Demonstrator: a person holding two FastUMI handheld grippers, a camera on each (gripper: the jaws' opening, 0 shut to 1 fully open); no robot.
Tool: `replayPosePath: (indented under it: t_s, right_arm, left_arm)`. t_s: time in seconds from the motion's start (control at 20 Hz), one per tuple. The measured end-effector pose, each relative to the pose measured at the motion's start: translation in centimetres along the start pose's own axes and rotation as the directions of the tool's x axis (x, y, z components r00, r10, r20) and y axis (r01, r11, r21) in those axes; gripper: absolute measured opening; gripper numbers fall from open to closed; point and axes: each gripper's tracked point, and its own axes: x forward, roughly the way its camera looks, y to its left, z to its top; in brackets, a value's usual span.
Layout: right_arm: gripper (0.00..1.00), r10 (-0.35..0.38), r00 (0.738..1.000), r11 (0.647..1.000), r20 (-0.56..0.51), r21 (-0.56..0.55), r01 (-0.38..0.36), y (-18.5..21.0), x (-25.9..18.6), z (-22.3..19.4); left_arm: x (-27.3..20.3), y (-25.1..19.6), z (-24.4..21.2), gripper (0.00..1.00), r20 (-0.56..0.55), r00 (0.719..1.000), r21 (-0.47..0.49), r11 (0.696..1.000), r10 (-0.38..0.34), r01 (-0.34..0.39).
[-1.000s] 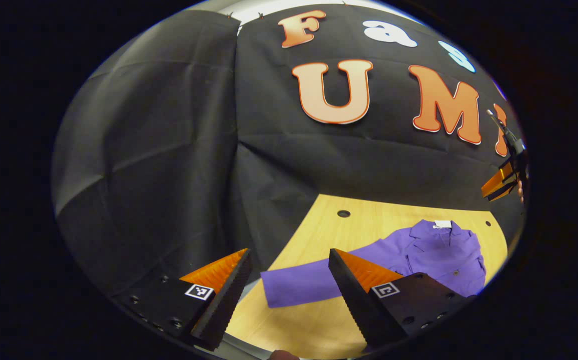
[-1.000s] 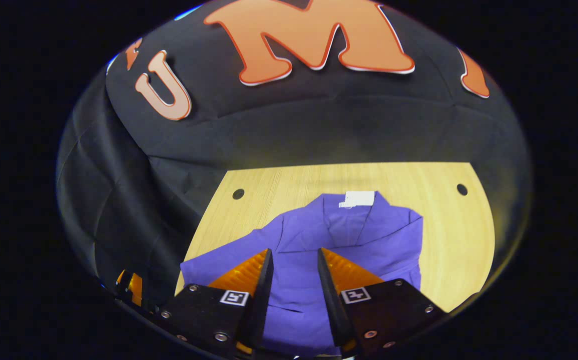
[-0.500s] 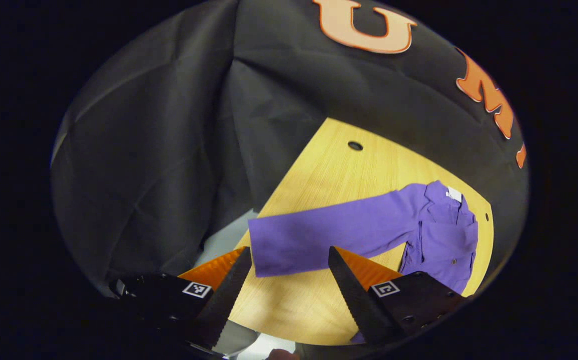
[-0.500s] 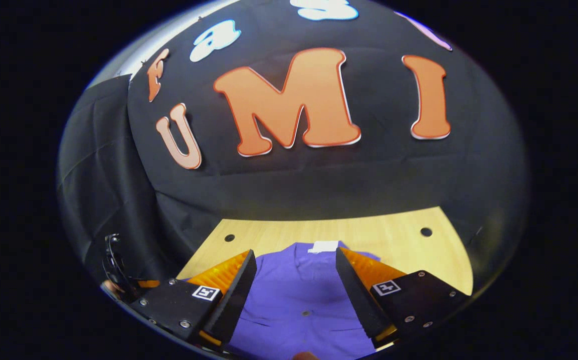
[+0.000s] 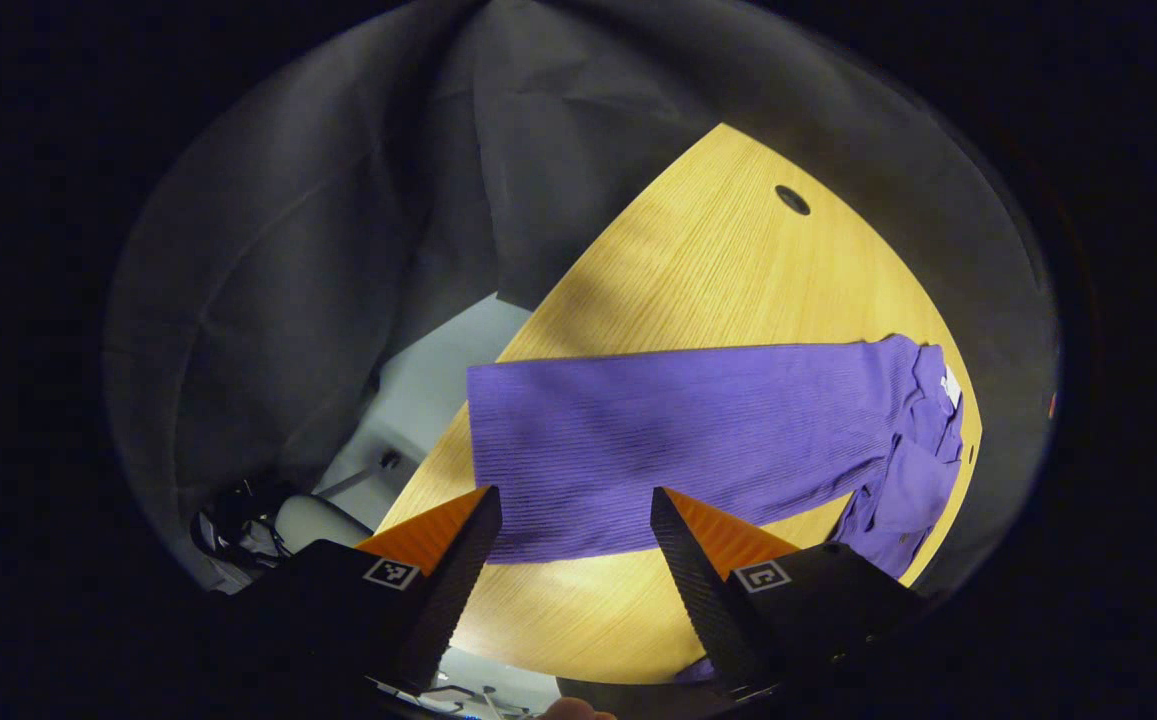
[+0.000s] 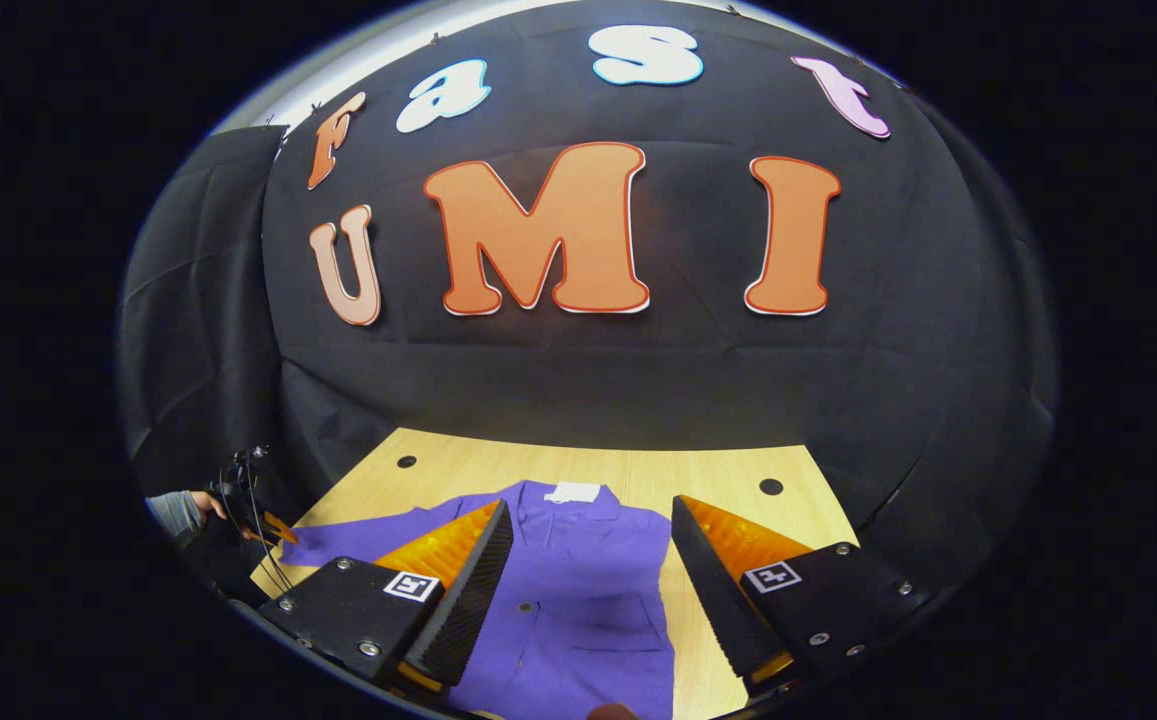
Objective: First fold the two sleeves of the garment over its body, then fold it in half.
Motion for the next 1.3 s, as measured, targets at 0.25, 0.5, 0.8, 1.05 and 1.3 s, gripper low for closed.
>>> replayPosePath:
  t_s: [0.25, 0.5, 0.8, 1.05, 1.3]
  right_arm:
    - [0.95, -0.016, 1.0, 1.0, -0.02, -0.008, 0.015, -0.1, -0.5, -0.7]
    - [1.0, -0.008, 0.999, 1.0, -0.036, -0.018, 0.008, 0.7, 0.0, -1.2]
    - [0.95, -0.002, 0.999, 1.0, -0.042, -0.018, 0.001, 0.1, 0.1, -1.7]
    - [0.95, 0.008, 0.999, 1.0, -0.037, 0.015, -0.007, -0.7, 0.0, -1.8]
    - [0.95, 0.016, 1.0, 1.0, -0.014, 0.019, -0.016, -1.6, -0.3, -1.4]
  left_arm:
    - [2.7, 1.0, 0.1, 0.98, -0.042, 0.998, -0.025, 0.998, 0.053, -0.054]
    - [3.2, 2.1, 0.2, 0.72, -0.06, 0.988, 0.034, 0.99, 0.14, -0.138]
    - [3.0, 1.2, 0.9, 0.18, -0.053, 0.99, 0.086, 0.988, 0.129, -0.124]
    - [-0.4, -1.6, 0.9, 0.09, 0.015, 0.999, 0.119, 0.991, 0.053, -0.054]
    - [-5.2, -8.2, 1.5, 0.09, 0.084, 0.996, 0.211, 0.977, -0.039, 0.02]
